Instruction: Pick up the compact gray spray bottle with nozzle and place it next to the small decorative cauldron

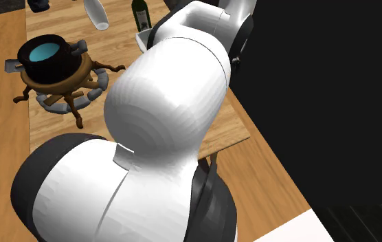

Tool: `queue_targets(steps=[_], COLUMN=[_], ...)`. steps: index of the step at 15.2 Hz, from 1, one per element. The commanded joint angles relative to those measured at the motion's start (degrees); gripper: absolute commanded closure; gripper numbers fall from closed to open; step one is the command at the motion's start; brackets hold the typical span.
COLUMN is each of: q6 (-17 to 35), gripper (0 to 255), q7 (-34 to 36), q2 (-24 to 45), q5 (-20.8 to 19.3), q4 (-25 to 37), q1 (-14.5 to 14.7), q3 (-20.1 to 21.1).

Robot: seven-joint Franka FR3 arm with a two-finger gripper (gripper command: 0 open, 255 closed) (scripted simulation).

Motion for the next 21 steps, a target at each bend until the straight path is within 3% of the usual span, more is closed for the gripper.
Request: queue_targets(steps=[1, 8, 15, 16, 21], q6=[0.93, 5.68, 5.67, 5.67, 5.67], gripper=[0, 0, 0, 255, 255], q7=[-1.47, -2.30, -2.30, -2.30, -2.29], q2=[1.95, 3.67, 3.67, 3.67, 3.67], q5=[1.14, 2.34, 2.34, 2.34, 2.34], q4=[0.68, -2.64, -2.63, -2.63, -2.63], q1=[-0.40, -0.40, -0.40, -0.40, -0.40], q3=[-0.45, -0.31, -0.31, -0.31, -0.31])
